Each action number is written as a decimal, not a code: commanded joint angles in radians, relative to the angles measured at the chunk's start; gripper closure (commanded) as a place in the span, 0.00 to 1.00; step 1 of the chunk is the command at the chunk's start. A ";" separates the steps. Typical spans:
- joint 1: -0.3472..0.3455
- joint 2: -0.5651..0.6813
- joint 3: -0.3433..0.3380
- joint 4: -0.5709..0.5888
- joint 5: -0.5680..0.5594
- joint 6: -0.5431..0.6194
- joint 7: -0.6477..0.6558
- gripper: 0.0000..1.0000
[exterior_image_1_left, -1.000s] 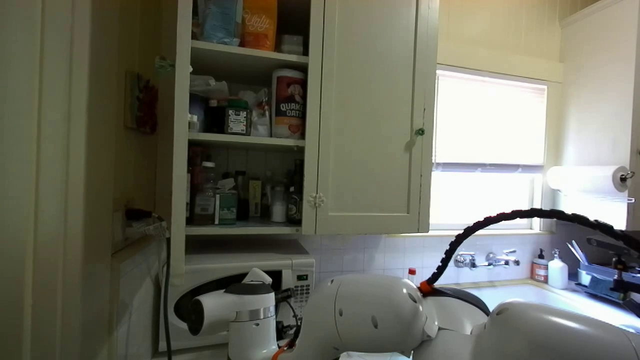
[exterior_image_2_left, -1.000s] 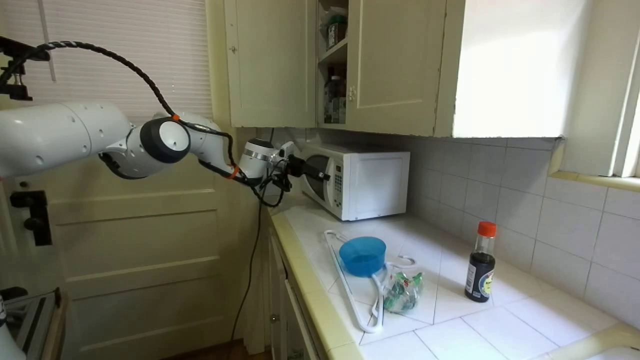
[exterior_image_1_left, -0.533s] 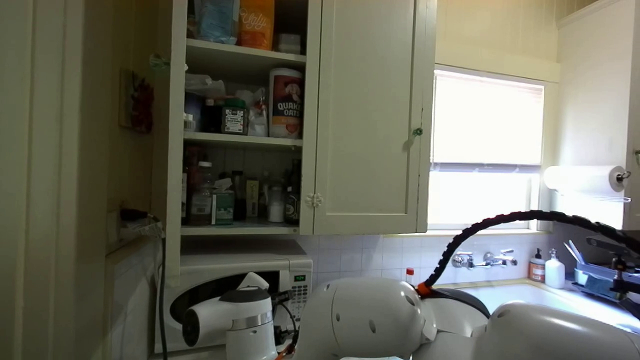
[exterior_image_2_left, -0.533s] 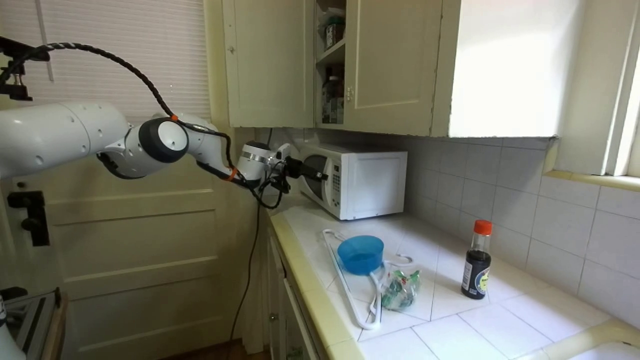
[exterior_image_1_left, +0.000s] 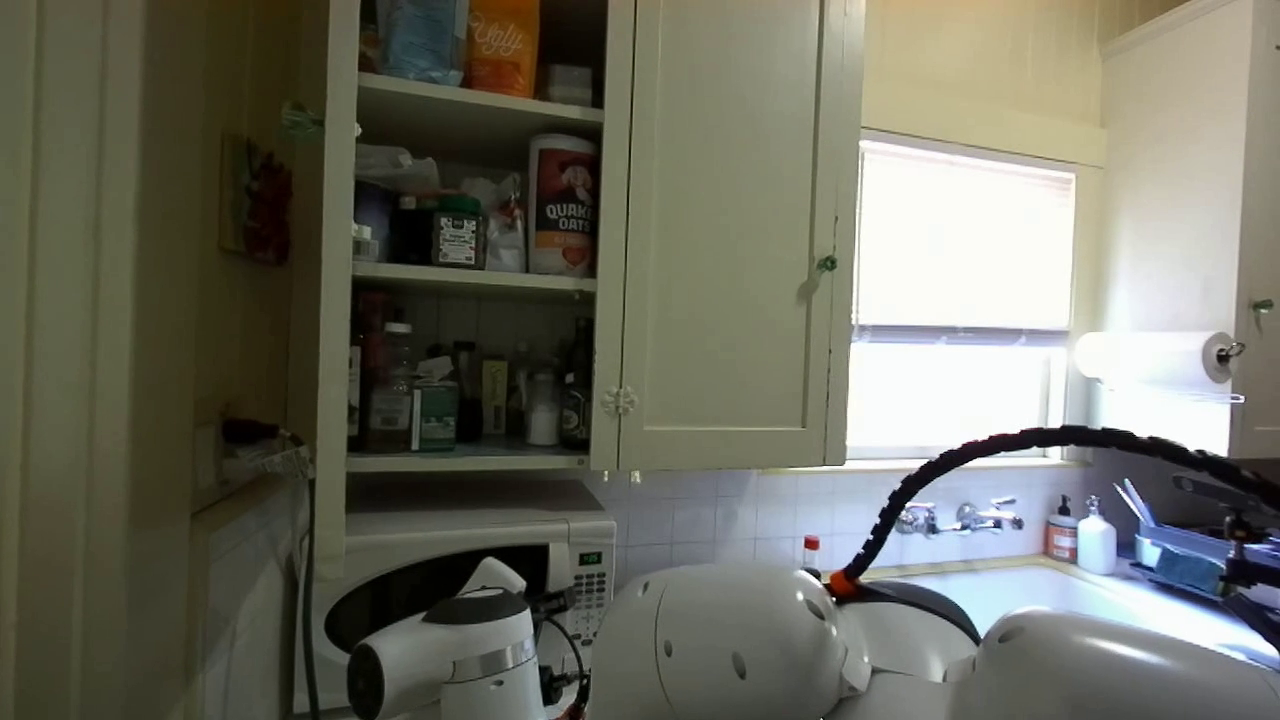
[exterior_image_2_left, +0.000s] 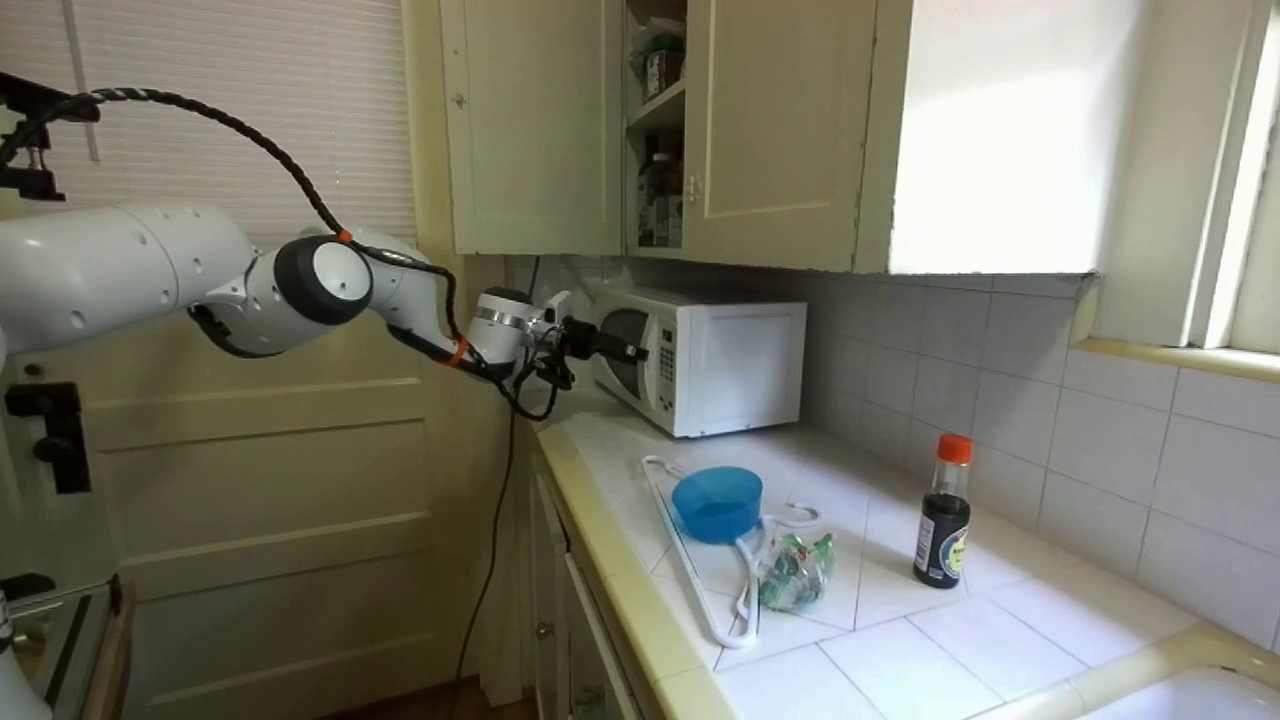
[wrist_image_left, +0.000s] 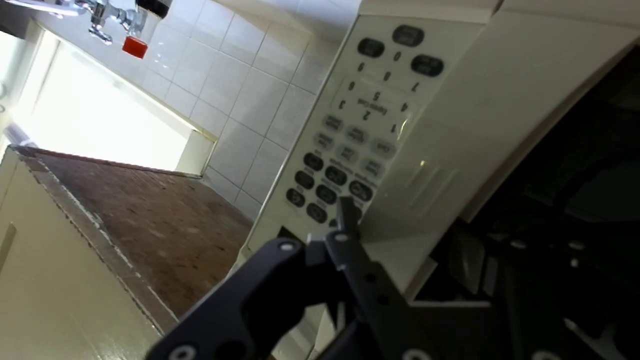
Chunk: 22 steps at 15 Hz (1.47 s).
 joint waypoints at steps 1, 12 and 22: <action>0.082 -0.012 0.040 -0.057 -0.010 0.084 0.026 0.31; 0.165 -0.157 -0.019 -0.387 -0.279 0.802 0.145 0.00; 0.246 -0.159 -0.261 -0.403 -0.860 1.023 0.844 0.00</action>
